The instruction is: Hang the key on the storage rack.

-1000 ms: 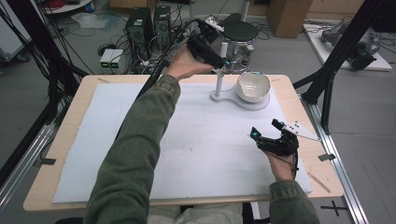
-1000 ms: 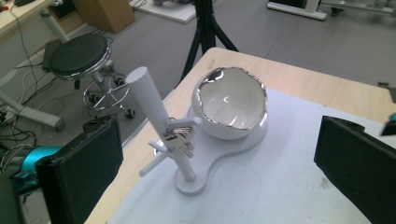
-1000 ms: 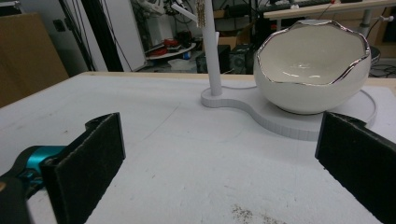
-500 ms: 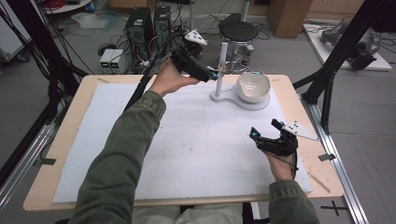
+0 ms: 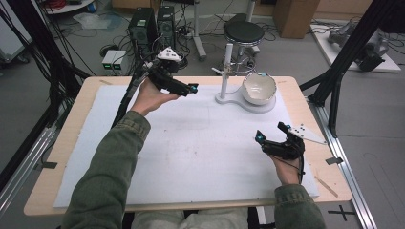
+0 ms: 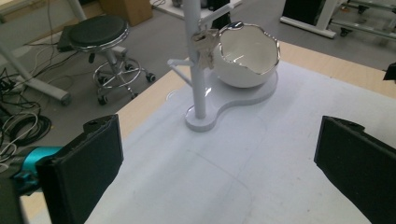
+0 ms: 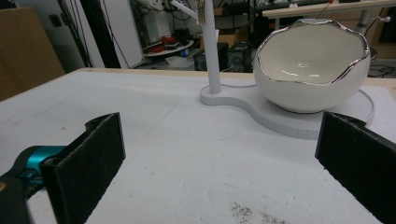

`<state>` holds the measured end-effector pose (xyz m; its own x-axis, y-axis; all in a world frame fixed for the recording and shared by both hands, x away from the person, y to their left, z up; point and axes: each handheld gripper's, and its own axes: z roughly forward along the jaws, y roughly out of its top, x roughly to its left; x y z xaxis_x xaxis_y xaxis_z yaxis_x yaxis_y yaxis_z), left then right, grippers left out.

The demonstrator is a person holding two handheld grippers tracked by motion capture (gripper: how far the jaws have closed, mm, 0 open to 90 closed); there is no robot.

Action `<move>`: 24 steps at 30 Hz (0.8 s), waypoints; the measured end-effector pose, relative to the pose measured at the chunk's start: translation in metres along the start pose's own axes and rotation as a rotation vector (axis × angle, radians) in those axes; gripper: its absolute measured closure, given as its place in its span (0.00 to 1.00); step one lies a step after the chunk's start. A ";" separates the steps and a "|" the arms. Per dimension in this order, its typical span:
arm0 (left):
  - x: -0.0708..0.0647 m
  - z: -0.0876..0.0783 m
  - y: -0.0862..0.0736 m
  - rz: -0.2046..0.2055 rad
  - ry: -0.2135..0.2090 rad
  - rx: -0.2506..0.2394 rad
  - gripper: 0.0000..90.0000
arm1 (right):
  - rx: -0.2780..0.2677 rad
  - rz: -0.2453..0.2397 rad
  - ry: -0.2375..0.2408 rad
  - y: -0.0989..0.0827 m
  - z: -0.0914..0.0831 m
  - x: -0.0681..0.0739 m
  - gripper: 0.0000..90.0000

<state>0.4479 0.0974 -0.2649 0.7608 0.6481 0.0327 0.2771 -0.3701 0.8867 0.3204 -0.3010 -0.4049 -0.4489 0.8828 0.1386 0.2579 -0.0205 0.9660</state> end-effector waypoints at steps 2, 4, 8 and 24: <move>0.003 -0.006 -0.005 -0.007 0.005 -0.004 0.02 | 0.000 0.003 0.000 0.000 0.000 0.000 0.01; 0.007 -0.011 -0.011 -0.014 0.013 -0.007 0.02 | -0.001 0.003 -0.002 0.000 0.000 -0.001 0.01; 0.015 -0.020 -0.023 -0.042 0.036 -0.004 0.02 | -0.003 -0.001 -0.004 0.000 0.000 -0.001 0.01; 0.030 -0.068 -0.065 -0.128 0.107 -0.098 0.02 | -0.005 0.001 0.000 0.000 -0.001 -0.002 0.01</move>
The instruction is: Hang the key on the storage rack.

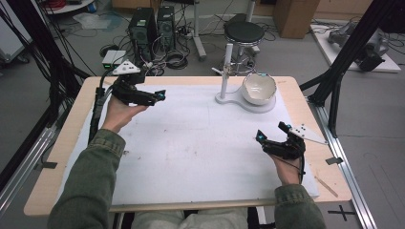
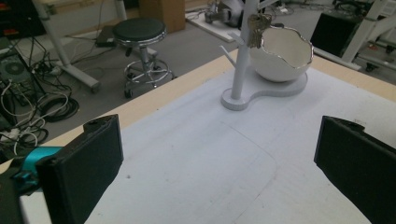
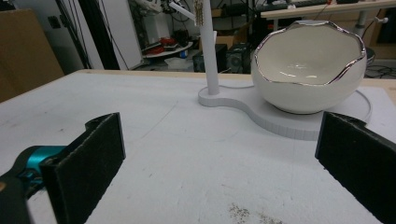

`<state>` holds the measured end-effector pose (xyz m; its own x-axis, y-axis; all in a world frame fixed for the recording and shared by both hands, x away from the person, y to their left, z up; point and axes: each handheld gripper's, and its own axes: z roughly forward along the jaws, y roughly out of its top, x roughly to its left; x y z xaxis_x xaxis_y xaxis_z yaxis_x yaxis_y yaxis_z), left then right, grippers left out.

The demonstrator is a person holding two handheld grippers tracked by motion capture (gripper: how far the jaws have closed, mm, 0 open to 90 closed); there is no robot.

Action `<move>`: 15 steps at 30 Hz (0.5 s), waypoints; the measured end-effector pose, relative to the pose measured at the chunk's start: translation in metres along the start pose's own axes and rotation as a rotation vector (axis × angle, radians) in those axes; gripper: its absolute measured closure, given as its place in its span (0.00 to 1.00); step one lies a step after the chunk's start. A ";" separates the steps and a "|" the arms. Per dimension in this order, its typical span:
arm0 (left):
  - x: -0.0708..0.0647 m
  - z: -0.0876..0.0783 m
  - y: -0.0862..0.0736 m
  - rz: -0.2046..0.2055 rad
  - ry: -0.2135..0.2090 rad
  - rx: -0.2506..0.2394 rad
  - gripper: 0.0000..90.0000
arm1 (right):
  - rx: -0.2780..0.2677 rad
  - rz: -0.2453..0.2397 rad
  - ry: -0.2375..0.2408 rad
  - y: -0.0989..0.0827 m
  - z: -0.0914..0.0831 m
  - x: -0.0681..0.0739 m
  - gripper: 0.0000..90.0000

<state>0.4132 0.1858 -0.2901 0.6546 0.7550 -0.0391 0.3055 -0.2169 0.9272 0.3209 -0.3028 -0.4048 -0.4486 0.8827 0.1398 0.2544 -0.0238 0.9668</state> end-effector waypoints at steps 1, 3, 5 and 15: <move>0.001 -0.003 -0.002 -0.004 0.007 -0.005 0.02 | -0.002 -0.002 -0.001 0.000 0.000 0.000 0.01; 0.005 -0.010 -0.006 0.000 0.025 -0.014 0.02 | 0.003 0.004 0.001 0.000 0.000 0.001 0.01; 0.007 -0.016 -0.010 -0.004 0.044 -0.037 0.02 | 0.005 -0.014 0.004 0.000 0.002 0.001 0.01; 0.014 -0.038 -0.031 -0.053 0.091 -0.071 0.02 | 0.019 -0.036 0.005 0.000 0.005 0.004 0.01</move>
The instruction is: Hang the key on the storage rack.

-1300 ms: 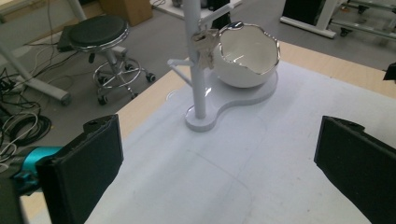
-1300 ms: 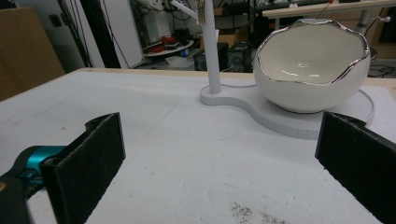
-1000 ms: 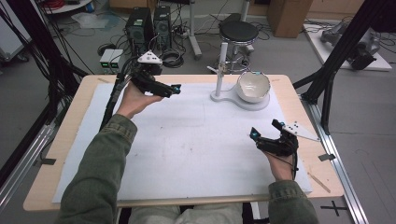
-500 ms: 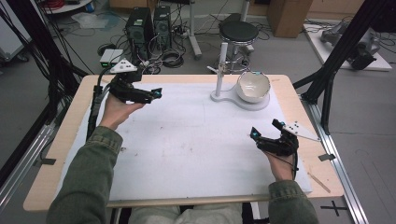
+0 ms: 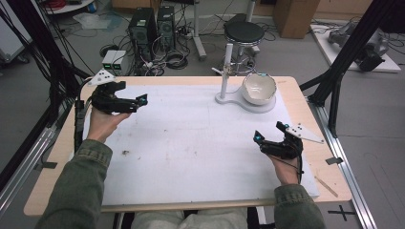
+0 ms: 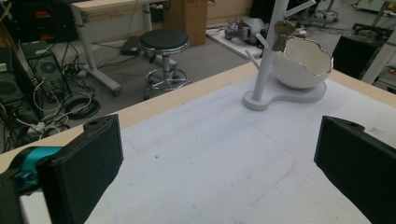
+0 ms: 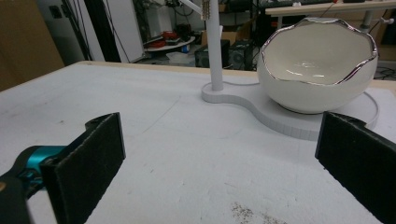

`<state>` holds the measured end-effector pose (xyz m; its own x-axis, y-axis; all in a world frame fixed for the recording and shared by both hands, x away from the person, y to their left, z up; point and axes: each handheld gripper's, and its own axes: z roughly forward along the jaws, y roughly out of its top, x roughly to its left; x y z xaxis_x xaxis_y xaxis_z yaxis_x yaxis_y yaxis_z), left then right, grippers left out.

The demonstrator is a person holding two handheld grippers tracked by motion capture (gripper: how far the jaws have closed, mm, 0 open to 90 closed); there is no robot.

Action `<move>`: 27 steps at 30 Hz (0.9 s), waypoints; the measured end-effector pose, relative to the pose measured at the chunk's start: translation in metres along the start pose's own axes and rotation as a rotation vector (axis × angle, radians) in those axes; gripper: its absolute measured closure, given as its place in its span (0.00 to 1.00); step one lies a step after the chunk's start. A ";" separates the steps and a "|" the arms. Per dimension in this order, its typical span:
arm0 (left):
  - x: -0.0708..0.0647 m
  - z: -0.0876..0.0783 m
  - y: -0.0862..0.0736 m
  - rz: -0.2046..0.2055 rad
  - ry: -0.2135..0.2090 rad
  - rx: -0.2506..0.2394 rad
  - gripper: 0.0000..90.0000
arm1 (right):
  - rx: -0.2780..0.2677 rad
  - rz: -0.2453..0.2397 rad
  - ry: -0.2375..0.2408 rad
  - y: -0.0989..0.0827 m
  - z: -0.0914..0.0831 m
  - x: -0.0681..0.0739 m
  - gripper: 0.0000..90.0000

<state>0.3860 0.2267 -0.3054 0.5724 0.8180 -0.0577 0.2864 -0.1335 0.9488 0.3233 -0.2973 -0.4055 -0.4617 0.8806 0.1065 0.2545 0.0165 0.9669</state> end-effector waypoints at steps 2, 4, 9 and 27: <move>0.003 -0.003 -0.005 -0.006 0.010 -0.001 0.02 | 0.003 -0.005 0.000 0.000 0.000 0.000 0.01; 0.006 -0.007 -0.011 -0.011 0.035 -0.002 0.02 | 0.003 -0.009 -0.003 0.000 0.000 0.001 0.01; 0.019 -0.018 -0.027 -0.048 0.073 -0.004 0.02 | 0.006 -0.008 -0.004 0.000 0.000 0.000 0.01; 0.032 -0.053 -0.069 -0.097 0.221 -0.045 0.02 | 0.009 -0.016 -0.011 0.000 0.001 0.000 0.01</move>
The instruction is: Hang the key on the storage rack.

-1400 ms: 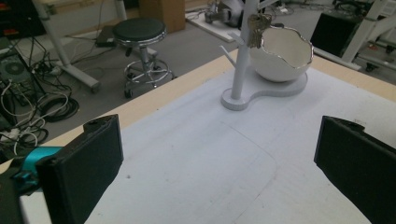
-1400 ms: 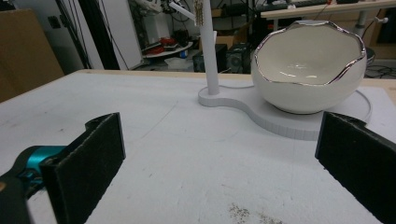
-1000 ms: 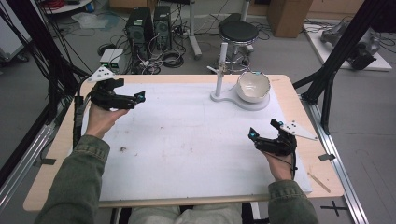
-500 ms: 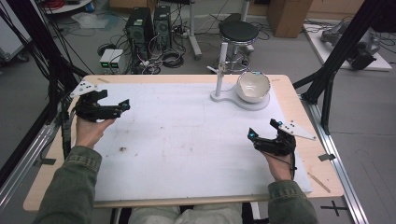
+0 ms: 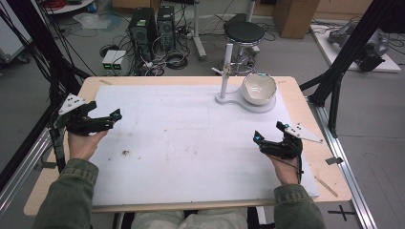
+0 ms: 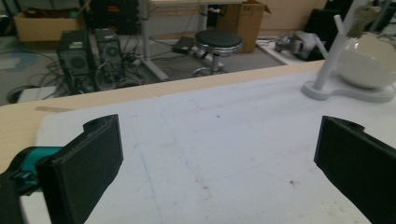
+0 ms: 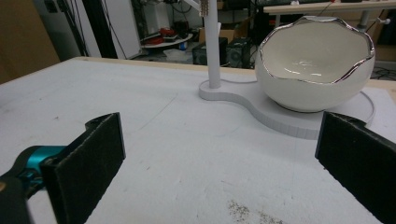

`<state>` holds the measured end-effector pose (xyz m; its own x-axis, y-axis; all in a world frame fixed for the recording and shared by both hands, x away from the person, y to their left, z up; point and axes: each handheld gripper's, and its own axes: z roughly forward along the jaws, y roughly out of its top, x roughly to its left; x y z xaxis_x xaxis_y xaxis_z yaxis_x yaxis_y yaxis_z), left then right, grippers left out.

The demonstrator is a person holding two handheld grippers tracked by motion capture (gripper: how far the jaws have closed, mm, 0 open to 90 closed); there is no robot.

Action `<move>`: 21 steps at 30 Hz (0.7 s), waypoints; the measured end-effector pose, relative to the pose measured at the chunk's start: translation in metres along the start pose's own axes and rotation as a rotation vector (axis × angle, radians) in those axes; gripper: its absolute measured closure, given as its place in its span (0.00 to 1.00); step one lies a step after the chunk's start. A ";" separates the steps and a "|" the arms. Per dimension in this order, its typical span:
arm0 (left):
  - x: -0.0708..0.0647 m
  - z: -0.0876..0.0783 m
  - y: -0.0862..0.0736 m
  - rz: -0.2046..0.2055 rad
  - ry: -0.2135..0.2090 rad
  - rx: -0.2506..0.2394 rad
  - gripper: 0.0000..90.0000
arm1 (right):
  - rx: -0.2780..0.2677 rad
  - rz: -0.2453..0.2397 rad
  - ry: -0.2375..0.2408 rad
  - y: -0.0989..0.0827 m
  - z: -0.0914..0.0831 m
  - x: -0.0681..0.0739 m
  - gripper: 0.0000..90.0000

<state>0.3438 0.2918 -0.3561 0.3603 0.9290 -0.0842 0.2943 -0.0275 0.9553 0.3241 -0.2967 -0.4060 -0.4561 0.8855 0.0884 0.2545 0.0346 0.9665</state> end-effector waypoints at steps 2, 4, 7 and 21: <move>0.002 -0.003 -0.003 0.000 0.010 0.000 0.02 | 0.004 0.001 0.001 0.000 0.000 0.000 0.01; 0.003 -0.007 -0.005 -0.006 0.025 -0.009 0.02 | 0.006 0.007 0.002 0.000 0.000 0.001 0.01; 0.005 -0.012 -0.008 -0.007 0.039 -0.024 0.02 | 0.007 0.005 0.001 0.000 0.000 0.001 0.01; 0.012 -0.043 -0.034 -0.026 0.194 -0.097 0.02 | 0.002 0.011 0.000 0.000 -0.001 0.000 0.01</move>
<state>0.3004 0.3200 -0.3777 0.1736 0.9829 -0.0620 0.2116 0.0242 0.9771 0.3234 -0.2972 -0.4058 -0.4531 0.8860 0.0990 0.2614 0.0259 0.9649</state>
